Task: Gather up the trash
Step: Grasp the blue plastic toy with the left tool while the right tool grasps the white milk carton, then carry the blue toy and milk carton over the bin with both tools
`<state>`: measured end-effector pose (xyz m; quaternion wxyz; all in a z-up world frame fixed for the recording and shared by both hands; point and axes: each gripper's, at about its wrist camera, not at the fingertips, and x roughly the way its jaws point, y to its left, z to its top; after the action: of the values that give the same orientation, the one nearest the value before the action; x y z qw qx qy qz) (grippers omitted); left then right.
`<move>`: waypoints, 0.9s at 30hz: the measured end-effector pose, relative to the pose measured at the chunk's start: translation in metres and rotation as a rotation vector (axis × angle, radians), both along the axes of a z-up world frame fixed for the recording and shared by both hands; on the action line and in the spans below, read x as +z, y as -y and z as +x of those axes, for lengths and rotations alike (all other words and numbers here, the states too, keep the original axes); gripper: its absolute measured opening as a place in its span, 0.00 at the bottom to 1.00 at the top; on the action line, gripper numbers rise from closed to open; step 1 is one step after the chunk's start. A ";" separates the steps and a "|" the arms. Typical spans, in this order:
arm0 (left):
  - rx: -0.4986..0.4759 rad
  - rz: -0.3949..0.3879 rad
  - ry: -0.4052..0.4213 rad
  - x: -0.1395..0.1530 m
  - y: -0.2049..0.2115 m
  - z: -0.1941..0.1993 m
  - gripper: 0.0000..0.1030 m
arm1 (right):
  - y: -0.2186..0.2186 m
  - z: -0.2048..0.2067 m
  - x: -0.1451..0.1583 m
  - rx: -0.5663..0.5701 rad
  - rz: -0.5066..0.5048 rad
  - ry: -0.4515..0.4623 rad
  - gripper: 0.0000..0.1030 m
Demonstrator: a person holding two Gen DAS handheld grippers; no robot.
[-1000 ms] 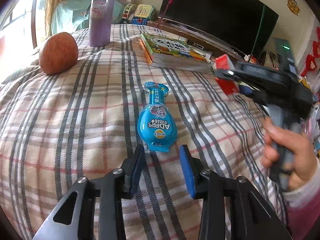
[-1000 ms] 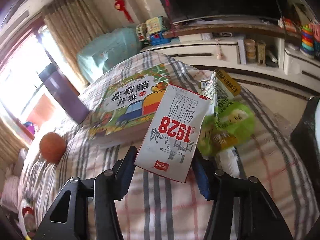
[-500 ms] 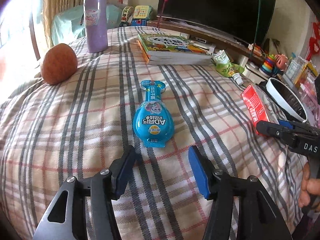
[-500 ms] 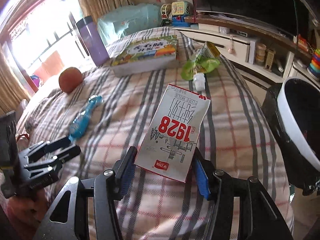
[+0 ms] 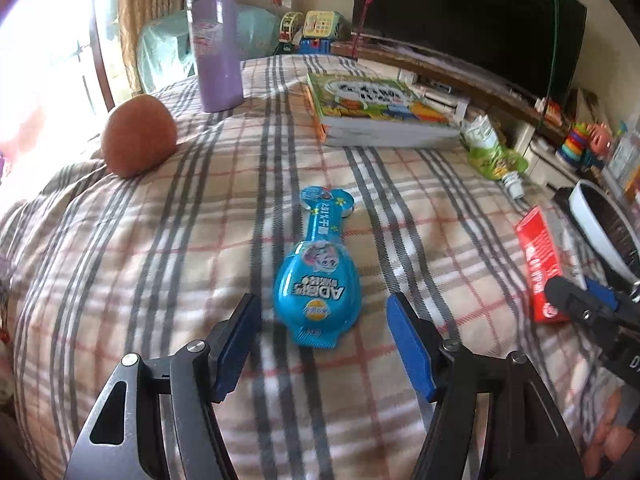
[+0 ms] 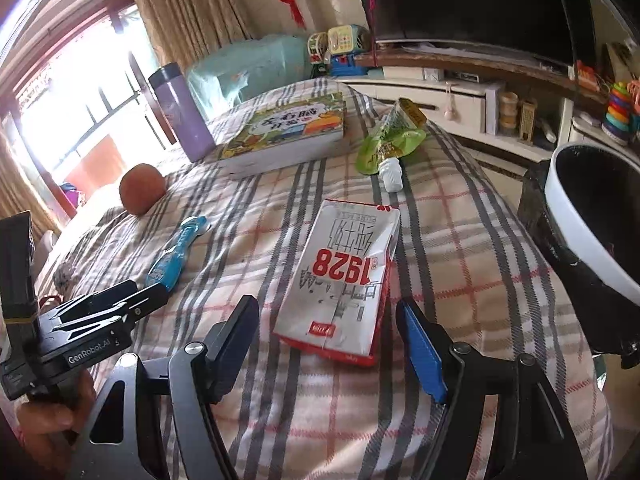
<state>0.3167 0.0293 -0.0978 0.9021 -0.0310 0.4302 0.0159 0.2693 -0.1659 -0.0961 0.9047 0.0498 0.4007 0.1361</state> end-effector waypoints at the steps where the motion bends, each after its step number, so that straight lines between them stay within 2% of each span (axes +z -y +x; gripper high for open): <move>1: -0.002 0.006 -0.009 -0.003 0.002 0.003 0.63 | 0.001 0.003 -0.001 -0.018 -0.002 0.002 0.70; 3: -0.008 0.026 -0.009 -0.005 0.007 0.005 0.61 | 0.002 0.006 -0.003 -0.037 -0.015 -0.005 0.70; 5: -0.023 0.022 -0.008 -0.006 0.008 0.006 0.53 | 0.001 0.010 -0.007 -0.036 -0.013 -0.022 0.68; 6: -0.029 0.020 -0.006 -0.005 0.008 0.006 0.43 | 0.000 0.011 -0.009 -0.036 -0.018 -0.028 0.63; 7: -0.035 0.024 -0.003 -0.005 0.009 0.006 0.43 | 0.000 0.011 -0.010 -0.036 -0.022 -0.030 0.55; 9: -0.041 0.036 0.001 -0.005 0.010 0.005 0.43 | 0.000 0.011 -0.011 -0.037 -0.030 -0.029 0.52; 15: -0.053 0.053 0.018 0.000 0.015 -0.004 0.43 | 0.003 0.002 -0.005 -0.015 -0.001 -0.011 0.51; 27: -0.106 0.021 0.038 0.020 0.043 -0.033 0.43 | 0.027 -0.019 0.010 -0.003 0.043 0.013 0.51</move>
<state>0.2835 -0.0140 -0.0781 0.9100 0.0008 0.4137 -0.0281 0.2499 -0.1933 -0.0858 0.9062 0.0690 0.3918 0.1437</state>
